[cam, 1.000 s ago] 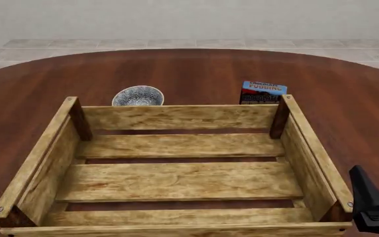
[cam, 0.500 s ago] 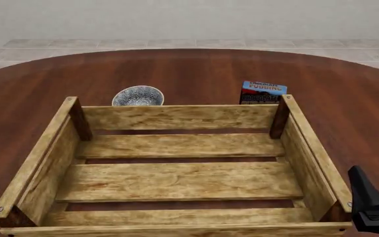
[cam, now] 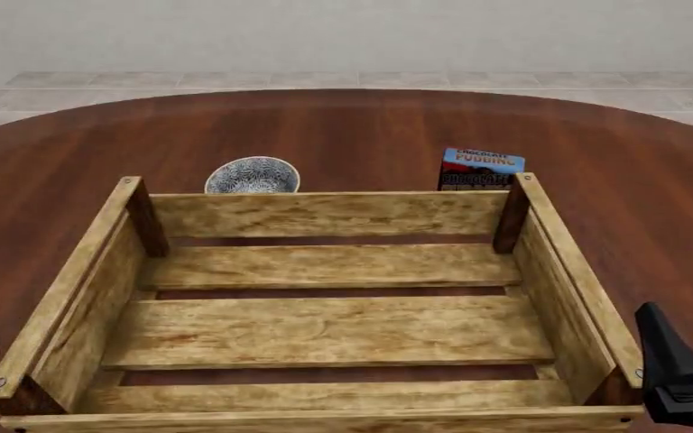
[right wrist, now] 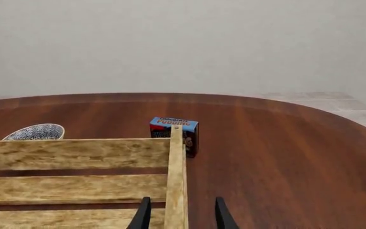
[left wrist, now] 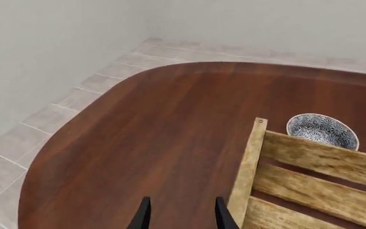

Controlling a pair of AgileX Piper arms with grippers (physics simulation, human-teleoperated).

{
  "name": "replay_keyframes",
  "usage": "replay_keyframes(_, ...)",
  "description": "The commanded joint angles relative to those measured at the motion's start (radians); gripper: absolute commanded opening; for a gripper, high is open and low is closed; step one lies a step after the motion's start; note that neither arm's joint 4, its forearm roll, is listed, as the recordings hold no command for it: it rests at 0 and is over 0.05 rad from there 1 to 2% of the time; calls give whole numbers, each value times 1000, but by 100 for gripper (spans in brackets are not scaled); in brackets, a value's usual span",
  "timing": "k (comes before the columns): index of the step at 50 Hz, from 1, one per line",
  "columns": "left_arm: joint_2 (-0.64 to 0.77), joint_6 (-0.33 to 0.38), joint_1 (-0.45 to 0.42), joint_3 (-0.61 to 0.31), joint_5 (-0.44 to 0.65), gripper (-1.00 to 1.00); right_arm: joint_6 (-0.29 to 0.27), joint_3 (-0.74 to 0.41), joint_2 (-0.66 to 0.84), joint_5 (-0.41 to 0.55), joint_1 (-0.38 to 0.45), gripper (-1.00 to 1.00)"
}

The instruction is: Pick up the salad dressing and put it in the tray.

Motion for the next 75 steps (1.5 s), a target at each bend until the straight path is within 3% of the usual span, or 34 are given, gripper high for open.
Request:
replay_keyframes(1,-13,-2,43,3,29,100,-1,-1,2,-1,2,100)
replay_keyframes(42,-33,34,92,96,60,100,-5,1,13,-7,8,100)
replay_keyframes(75,-39,102,189,140,31,100,-3,1,19,-9,10,100)
